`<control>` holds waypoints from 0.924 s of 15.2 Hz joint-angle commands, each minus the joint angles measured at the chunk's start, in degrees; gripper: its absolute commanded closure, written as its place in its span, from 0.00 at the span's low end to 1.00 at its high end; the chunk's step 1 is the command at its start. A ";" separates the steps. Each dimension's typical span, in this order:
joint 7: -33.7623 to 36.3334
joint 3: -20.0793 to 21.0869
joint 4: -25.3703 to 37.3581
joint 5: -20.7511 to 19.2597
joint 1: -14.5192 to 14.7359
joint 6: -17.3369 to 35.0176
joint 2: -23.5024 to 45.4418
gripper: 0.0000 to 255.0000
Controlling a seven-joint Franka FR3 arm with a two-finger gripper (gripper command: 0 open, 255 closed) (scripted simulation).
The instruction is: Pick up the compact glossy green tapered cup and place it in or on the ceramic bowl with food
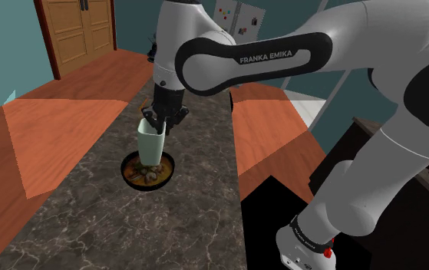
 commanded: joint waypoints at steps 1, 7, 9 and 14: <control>0.03 0.00 -0.28 -0.02 0.00 0.33 0.00 1.00; 0.01 -0.01 -0.27 -0.02 -0.01 0.34 0.02 0.00; 0.05 0.00 -0.24 -0.04 0.01 0.34 0.05 0.00; -0.32 0.00 2.38 0.49 0.03 -3.34 -1.09 0.00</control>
